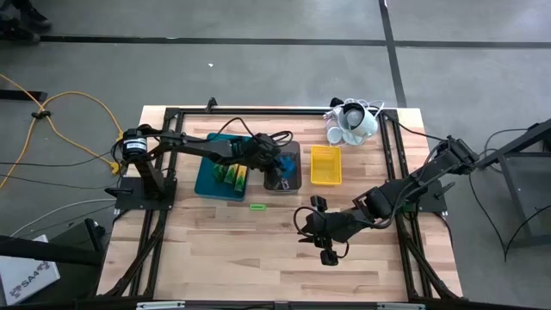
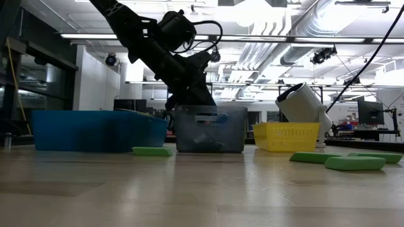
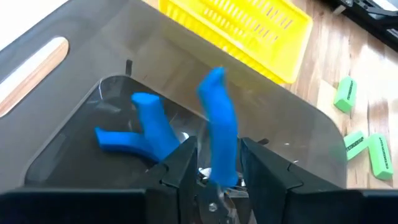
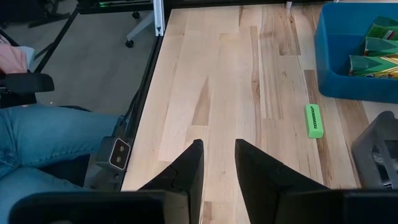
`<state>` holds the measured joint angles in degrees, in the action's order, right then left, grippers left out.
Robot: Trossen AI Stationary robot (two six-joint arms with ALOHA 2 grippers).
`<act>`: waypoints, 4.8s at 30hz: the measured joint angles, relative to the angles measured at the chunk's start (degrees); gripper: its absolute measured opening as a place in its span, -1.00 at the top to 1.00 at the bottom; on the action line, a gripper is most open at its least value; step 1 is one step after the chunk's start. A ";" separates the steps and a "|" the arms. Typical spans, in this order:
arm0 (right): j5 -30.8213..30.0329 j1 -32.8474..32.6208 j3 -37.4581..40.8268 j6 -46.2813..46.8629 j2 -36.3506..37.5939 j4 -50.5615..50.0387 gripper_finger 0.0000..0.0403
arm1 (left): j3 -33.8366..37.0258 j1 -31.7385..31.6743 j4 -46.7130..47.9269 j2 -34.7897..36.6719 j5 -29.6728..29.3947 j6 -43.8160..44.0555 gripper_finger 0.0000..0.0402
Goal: Pick & Place School Supplies
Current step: Put the blue hole puncher into the black bin, then put the green eraser into the yellow bin
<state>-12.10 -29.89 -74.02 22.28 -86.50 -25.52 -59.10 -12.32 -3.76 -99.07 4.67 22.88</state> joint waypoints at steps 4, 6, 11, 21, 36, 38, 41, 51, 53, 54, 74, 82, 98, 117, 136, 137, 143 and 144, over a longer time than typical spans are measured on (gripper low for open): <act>0.00 0.00 0.01 0.00 0.00 0.00 0.59 | -0.03 0.00 -0.25 0.02 0.04 -0.07 0.37; 0.02 0.00 0.01 0.00 0.00 0.00 0.59 | -0.03 0.00 -0.27 0.02 0.04 -0.07 0.37; 0.02 0.00 0.01 -0.02 0.00 0.00 0.59 | -0.09 0.00 -0.77 0.02 0.04 -0.07 0.37; 0.02 0.00 0.01 -0.02 0.00 0.00 0.59 | -0.25 -0.33 -1.32 1.92 -0.21 -0.33 0.37; 0.05 0.00 0.01 0.93 0.00 -8.01 0.59 | -0.25 5.47 2.38 11.47 4.88 -9.14 0.37; 0.04 0.02 0.01 2.03 0.00 -10.52 0.59 | -0.25 7.17 3.37 12.03 4.57 -9.12 0.37; -0.10 0.02 0.01 3.48 0.00 -13.66 0.59 | -0.25 9.83 3.74 12.07 4.42 -9.09 0.37; -3.48 -0.20 1.19 12.71 -0.09 -25.62 0.59 | -0.25 19.01 6.92 12.04 -2.07 -6.05 0.37; -3.36 -0.20 3.66 14.43 -0.11 -25.87 0.59 | -0.25 20.53 7.44 12.04 -2.16 -5.38 0.37; -2.84 -0.21 5.10 15.41 -0.17 -26.02 0.59 | -0.25 21.36 7.40 12.02 -2.19 -5.34 0.37; 1.26 -3.17 23.34 22.73 -0.17 -18.91 0.35 | -0.25 26.49 7.72 12.02 -3.52 -1.82 0.37; -1.08 -2.77 27.43 22.73 -0.17 -18.29 0.30 | -0.25 26.49 7.68 12.02 -3.50 -1.82 0.37; 1.90 2.48 32.17 18.27 -0.17 -11.19 0.31 | -0.25 26.49 7.64 12.00 -3.48 -1.84 0.37; 4.62 3.78 34.71 18.14 -0.09 -6.81 0.33 | -0.25 26.49 7.64 12.00 -3.45 -1.84 0.37; 5.81 3.80 34.74 18.64 -0.02 -6.43 0.52 | -0.25 26.49 7.65 11.98 -3.43 -1.84 0.37; 5.89 3.80 34.66 18.64 -0.02 -6.46 0.54 | -0.25 26.49 7.64 11.98 -3.43 -1.84 0.37; 7.53 3.74 33.55 18.64 -0.07 -6.10 0.59 | -0.25 26.49 7.65 11.98 -3.42 -1.84 0.37; 7.66 3.74 33.35 18.62 -0.07 -6.12 0.59 | -0.25 26.49 7.66 11.98 -3.41 -1.84 0.37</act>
<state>-4.43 -26.15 -40.68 40.91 -86.56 -31.64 -59.35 14.17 3.90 -87.09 1.26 21.04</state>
